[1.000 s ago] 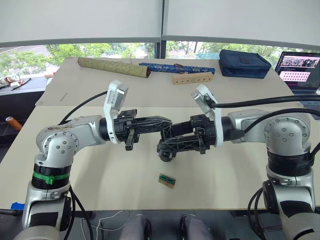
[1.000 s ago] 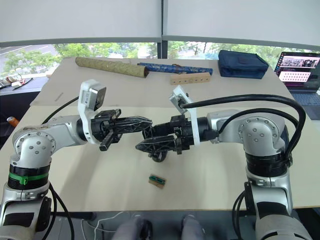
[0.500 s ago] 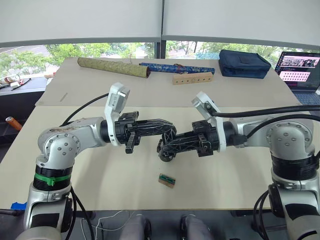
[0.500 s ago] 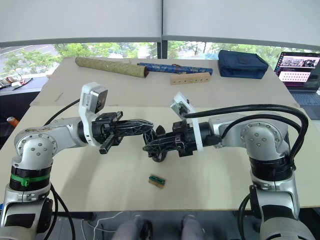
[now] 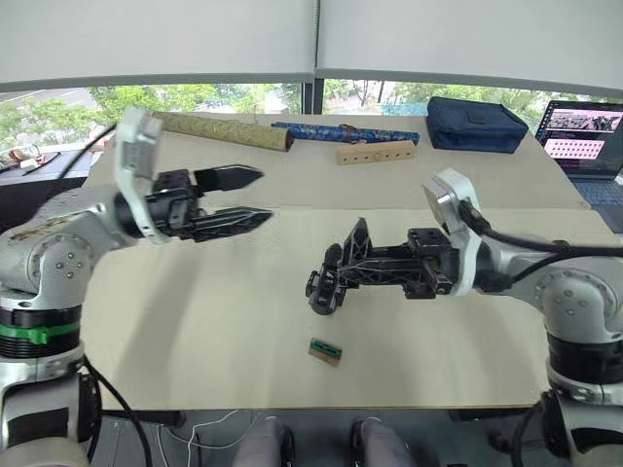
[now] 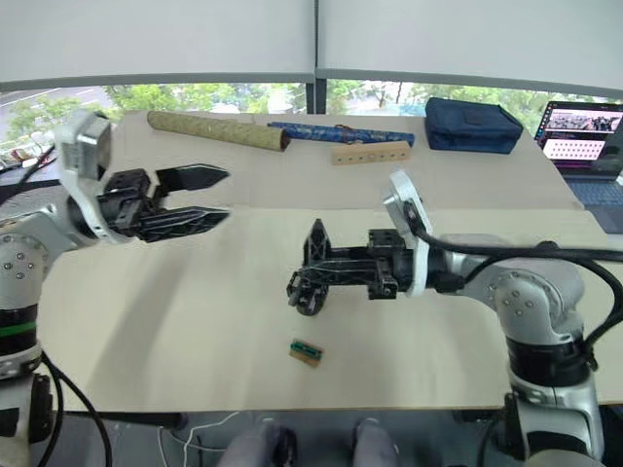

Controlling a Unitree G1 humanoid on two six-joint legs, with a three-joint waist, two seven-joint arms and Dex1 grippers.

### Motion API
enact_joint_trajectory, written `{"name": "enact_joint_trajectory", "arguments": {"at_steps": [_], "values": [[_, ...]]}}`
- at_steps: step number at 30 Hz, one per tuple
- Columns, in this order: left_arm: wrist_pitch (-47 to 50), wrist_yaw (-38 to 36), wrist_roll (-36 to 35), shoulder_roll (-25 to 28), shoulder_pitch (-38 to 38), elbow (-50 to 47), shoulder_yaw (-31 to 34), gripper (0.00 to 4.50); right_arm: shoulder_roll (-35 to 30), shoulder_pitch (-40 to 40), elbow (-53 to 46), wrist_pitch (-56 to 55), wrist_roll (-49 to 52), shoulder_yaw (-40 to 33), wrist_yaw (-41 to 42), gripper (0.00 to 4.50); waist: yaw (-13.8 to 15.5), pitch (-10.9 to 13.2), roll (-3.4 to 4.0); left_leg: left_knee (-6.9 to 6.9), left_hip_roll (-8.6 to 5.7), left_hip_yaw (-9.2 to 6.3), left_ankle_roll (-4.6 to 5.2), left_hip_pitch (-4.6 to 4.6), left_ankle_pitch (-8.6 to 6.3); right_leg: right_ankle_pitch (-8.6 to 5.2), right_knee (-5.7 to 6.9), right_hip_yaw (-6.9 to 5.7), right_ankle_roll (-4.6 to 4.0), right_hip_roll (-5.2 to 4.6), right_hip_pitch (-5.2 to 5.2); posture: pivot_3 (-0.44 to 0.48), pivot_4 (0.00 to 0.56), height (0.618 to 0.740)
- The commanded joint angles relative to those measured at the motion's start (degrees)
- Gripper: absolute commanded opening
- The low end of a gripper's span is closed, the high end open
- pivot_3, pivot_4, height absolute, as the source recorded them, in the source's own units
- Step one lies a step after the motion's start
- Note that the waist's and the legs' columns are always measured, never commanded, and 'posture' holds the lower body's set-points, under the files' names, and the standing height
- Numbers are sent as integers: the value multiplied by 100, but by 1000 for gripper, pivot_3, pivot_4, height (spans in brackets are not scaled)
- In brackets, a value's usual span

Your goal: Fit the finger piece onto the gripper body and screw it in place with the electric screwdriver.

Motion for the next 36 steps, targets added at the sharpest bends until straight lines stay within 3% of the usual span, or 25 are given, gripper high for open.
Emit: {"name": "enact_joint_trajectory", "arguments": {"at_steps": [1,6,9,14,21,36], "values": [[-1224,-761,951,124,409,472,-274,4500,81,273,-287,-1126,-591,-44,310,391,2,0,0,0,1,1,0,1,0,0,0,0,0,0,-1,0,150,740],[-2593,-1303,1908,-122,862,1034,-777,4500,92,858,-329,-2480,-1556,232,759,391,24,2,-3,3,0,3,0,-7,0,0,-2,-2,0,0,-3,0,150,740],[-2953,-1223,2167,-578,840,1349,-999,4500,213,1126,-228,-2879,-1622,214,937,391,41,2,-4,8,0,1,0,-8,0,0,-4,-2,0,0,-1,0,150,740],[-3872,-990,2692,-1567,593,2211,-1330,4500,280,1302,-59,-2965,-1626,247,979,391,37,3,-6,17,1,-2,1,-5,0,0,-3,-2,-1,0,1,0,150,740],[-4619,-948,3343,-2430,-2,3831,-1713,4500,222,1356,-82,-2908,-1571,324,1091,391,20,2,-7,18,2,-5,4,-5,0,1,2,-3,-2,0,0,0,150,740],[-5252,-1122,3958,-3302,-508,4858,-2089,4500,17,1725,-353,-2894,-1621,273,952,391,26,3,-10,25,3,-10,25,-13,-12,4,4,-2,0,-3,0,0,150,740]]}}
